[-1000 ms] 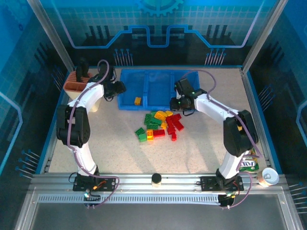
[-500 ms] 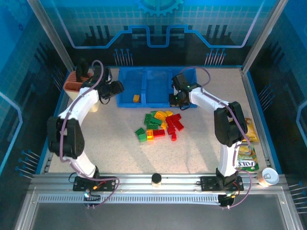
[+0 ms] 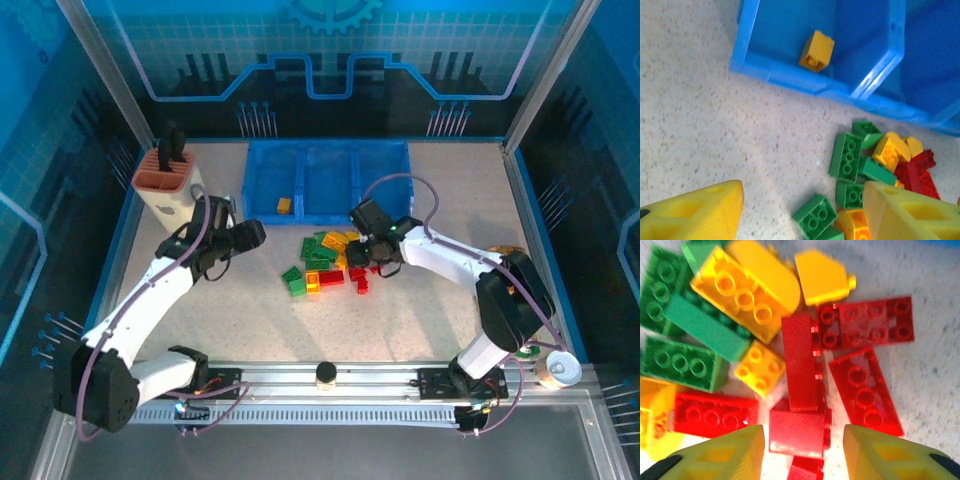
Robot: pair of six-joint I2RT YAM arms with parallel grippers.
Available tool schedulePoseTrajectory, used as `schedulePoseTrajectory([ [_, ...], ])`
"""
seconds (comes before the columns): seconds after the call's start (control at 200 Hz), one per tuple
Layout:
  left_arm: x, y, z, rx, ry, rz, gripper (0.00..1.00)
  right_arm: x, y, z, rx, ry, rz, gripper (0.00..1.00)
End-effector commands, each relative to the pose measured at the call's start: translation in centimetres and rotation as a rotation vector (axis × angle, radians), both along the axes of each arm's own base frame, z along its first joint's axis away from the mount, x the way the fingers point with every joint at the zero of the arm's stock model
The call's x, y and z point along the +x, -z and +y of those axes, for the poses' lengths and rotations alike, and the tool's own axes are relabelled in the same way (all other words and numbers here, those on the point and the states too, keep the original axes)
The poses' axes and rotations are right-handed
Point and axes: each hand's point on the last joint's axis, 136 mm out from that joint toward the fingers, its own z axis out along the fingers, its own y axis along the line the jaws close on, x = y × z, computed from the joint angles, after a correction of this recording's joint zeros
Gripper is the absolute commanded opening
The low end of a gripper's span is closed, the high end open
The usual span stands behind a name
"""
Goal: Sort the legos into containers by color
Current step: Move the container to the top-center of the table, then pick up the lego from the bottom-center of the table.
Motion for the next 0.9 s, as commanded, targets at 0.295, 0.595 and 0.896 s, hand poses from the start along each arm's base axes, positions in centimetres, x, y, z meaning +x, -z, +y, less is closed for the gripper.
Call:
schedulePoseTrajectory([
  [0.295,-5.3,1.8,-3.8,0.013,0.12,0.037,0.65,-3.8,5.0,-0.5,-0.063,0.045,0.109,0.46],
  [0.595,-6.1,1.4,-4.2,0.031,0.133,0.032,0.65,-5.1,6.1,-0.1,-0.081,0.04,0.146,0.46],
  [0.896,-6.5,0.7,-4.6,0.066,0.158,0.021,0.65,-6.6,5.7,-2.2,-0.141,0.08,0.098,0.58],
])
